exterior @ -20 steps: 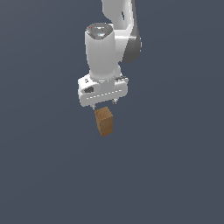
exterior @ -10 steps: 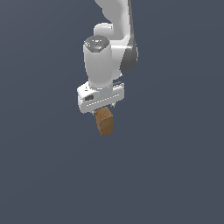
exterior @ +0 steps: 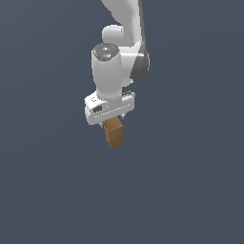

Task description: Pick up the object and move it to a goal position.

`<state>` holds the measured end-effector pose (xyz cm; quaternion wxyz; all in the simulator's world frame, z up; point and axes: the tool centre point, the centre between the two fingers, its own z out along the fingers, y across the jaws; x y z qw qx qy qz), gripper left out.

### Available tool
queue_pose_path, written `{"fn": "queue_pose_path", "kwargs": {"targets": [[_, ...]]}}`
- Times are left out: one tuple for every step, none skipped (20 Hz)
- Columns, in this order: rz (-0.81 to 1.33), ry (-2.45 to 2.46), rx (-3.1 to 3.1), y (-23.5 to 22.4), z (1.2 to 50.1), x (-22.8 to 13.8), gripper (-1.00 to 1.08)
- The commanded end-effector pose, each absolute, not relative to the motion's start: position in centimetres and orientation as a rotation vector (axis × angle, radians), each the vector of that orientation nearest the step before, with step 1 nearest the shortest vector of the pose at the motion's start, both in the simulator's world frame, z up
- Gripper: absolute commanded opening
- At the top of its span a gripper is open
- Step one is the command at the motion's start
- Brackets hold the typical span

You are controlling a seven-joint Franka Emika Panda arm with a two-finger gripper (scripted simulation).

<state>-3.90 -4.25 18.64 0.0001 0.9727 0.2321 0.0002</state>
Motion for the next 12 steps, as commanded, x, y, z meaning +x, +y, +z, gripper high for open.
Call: {"fn": "queue_pose_path", "kwargs": {"targets": [[-0.001,0.731,3.055,-4.2,17.7,-4.0,1.0],[-0.001,0.731,3.055,-4.2,17.3,-4.0,1.0],[0.0,0.732,3.055,-4.2,16.7,-4.0,1.0],[0.0,0.732,3.055,-4.3,16.2,-4.0,1.0],[0.0,0.733,3.055,-4.2,15.7,-4.0,1.0],[0.0,0.733,3.055,-4.3,15.3,-4.0,1.0],[0.0,0.734,3.055,-4.2,15.0,-4.0,1.0],[0.0,0.734,3.055,-4.2,14.7,-4.0,1.0],[0.0,0.734,3.055,-4.3,14.5,-4.0,1.0],[0.0,0.734,3.055,-4.3,14.4,-3.9,1.0],[0.0,0.734,3.055,-4.3,14.3,-3.9,1.0],[0.0,0.734,3.055,-4.3,14.3,-3.9,1.0]]}}
